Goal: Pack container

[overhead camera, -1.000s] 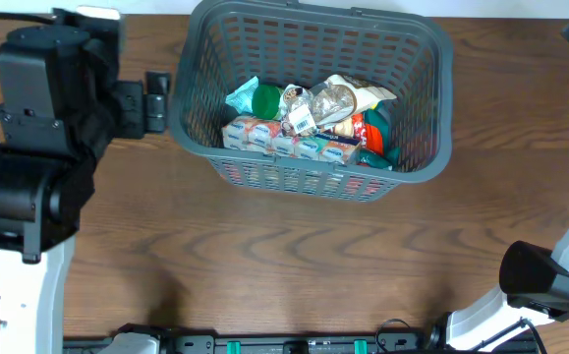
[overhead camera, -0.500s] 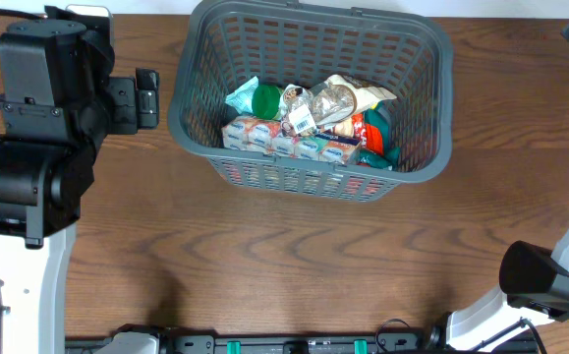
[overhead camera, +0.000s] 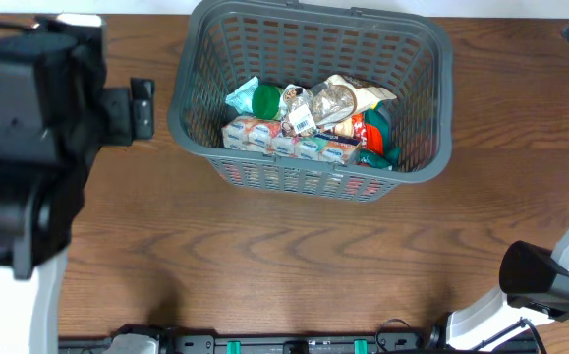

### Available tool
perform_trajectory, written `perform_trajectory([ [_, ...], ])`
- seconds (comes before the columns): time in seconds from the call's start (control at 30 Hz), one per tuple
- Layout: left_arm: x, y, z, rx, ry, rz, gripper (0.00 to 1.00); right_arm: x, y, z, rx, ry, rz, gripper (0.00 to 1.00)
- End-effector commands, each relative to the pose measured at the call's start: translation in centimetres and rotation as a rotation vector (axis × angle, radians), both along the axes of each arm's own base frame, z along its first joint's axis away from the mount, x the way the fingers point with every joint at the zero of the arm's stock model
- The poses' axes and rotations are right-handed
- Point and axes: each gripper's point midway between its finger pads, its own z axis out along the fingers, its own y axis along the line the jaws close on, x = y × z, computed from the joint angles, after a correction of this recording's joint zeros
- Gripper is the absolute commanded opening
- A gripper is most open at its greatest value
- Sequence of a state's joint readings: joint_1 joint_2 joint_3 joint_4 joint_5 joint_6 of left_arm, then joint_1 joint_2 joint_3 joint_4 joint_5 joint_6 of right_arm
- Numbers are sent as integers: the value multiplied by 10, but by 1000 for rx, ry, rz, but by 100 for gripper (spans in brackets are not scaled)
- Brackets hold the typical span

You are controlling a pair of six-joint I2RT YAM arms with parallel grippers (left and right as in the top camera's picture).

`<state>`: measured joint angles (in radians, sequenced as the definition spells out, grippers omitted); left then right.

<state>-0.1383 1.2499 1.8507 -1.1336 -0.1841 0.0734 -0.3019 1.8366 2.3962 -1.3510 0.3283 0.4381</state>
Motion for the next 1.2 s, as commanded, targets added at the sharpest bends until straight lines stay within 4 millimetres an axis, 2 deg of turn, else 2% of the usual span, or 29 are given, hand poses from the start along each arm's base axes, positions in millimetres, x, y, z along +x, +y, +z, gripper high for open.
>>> perform_trajectory([
  [0.0, -41, 9, 25, -22, -106, 22, 99, -3, -2, 4, 0, -13, -15, 99],
  [0.1, -74, 13, 30, -33, -180, 22, 99, -2, -2, 4, 0, -14, -15, 99],
  [0.2, -97, 16, 30, -50, -272, 24, 99, -2, -2, 4, 0, -14, -15, 99],
  [0.27, -108, 19, 23, -86, -341, 44, 99, -3, -2, 4, 0, -13, -15, 99],
  [0.37, -116, 24, -1, -157, -414, 91, 99, -3, -2, 4, 0, -13, -15, 99],
  [0.47, -111, 23, -34, -246, -472, 115, 99, -2, -2, 4, 0, -13, -14, 99],
  [0.67, -81, 12, -105, -391, -560, 87, 99, -2, -2, 4, 0, -13, -14, 99],
  [0.77, -68, 6, -144, -407, -554, 59, 99, -2, -2, 4, 0, -14, -14, 99],
  [0.87, -61, 6, -173, -406, -539, 62, 99, -2, -2, 4, 0, -14, -15, 99],
  [0.93, -60, 6, -184, -405, -528, 64, 99, -2, -2, 4, 0, -13, -14, 99],
  [1.17, -60, 6, -184, -405, -528, 64, 99, -2, -2, 4, 0, -13, -14, 99],
])
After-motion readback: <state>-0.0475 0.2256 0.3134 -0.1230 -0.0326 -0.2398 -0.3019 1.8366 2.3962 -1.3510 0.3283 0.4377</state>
